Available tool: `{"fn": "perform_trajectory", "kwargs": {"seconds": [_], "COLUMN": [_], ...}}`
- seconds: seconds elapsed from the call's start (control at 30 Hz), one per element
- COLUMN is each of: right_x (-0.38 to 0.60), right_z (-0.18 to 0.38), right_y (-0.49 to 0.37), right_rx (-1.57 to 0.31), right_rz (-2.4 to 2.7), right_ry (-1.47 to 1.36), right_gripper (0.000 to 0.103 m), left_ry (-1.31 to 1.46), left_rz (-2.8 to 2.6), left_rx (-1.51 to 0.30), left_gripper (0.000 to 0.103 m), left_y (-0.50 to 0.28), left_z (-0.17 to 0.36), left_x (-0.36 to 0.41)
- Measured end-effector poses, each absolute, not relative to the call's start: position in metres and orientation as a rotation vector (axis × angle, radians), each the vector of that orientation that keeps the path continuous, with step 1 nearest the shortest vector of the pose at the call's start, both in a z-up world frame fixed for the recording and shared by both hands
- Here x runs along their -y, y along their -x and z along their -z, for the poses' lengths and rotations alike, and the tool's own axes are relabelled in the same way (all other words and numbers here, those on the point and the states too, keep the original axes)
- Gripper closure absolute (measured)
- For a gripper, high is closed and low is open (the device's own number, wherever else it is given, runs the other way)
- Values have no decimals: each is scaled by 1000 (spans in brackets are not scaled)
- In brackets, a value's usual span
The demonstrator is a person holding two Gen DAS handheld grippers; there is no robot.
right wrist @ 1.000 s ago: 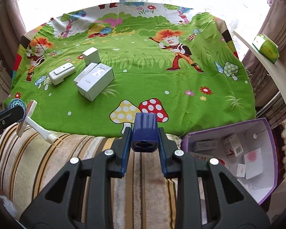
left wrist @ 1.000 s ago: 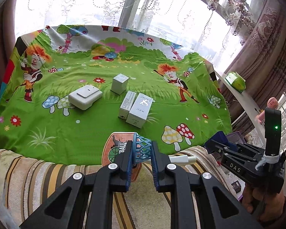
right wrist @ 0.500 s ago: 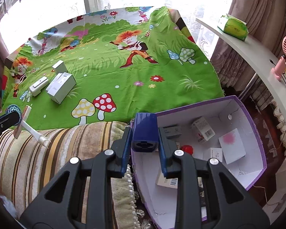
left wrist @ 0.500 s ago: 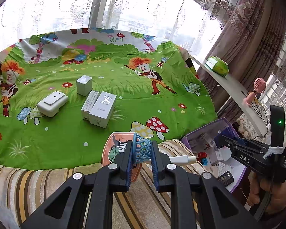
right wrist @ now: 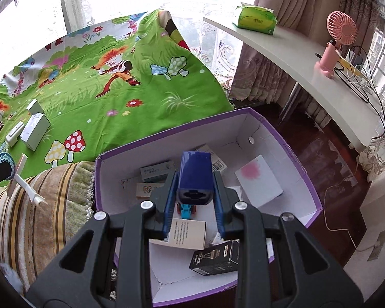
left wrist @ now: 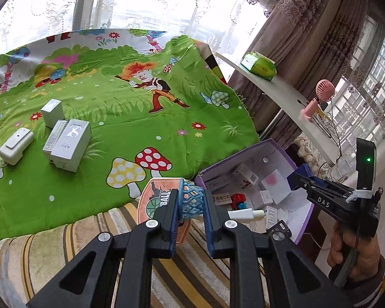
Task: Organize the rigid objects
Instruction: 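Carry the hoop toy and navy box over to the purple box, then open both tools to drop the hoop toy and navy box into the purple box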
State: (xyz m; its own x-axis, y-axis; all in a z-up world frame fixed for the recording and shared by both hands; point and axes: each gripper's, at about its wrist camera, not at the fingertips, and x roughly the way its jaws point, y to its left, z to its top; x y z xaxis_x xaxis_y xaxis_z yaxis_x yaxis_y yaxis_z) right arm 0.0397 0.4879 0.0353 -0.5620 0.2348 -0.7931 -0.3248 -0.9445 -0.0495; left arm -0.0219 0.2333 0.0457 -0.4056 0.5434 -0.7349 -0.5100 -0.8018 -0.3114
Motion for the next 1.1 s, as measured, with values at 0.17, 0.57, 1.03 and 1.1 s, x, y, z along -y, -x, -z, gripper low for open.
{"fn": "perform_trajectory", "kwargs": {"seconds": [0.17, 0.57, 1.03, 1.1], "right_x": [-504, -523, -519, -517], "right_z": [-33, -32, -43, -44], "right_y": [-48, -52, -54, -53], "right_rx": [-141, -145, -103, -92], "right_rz": [-2480, -2452, -2461, -2463], "right_ry": [1229, 1182, 1126, 1124], "right_gripper": [72, 72, 45, 43], "left_ry": [1176, 1172, 1173, 1171], "left_rz": [-2132, -2043, -2074, -2072], "left_rx": [-19, -133, -112, -112], "left_gripper": [85, 83, 53, 53], "left_y": [16, 14, 17, 17], "left_z": [-40, -32, -35, -36], "left_x": [-273, -344, -341, -340]}}
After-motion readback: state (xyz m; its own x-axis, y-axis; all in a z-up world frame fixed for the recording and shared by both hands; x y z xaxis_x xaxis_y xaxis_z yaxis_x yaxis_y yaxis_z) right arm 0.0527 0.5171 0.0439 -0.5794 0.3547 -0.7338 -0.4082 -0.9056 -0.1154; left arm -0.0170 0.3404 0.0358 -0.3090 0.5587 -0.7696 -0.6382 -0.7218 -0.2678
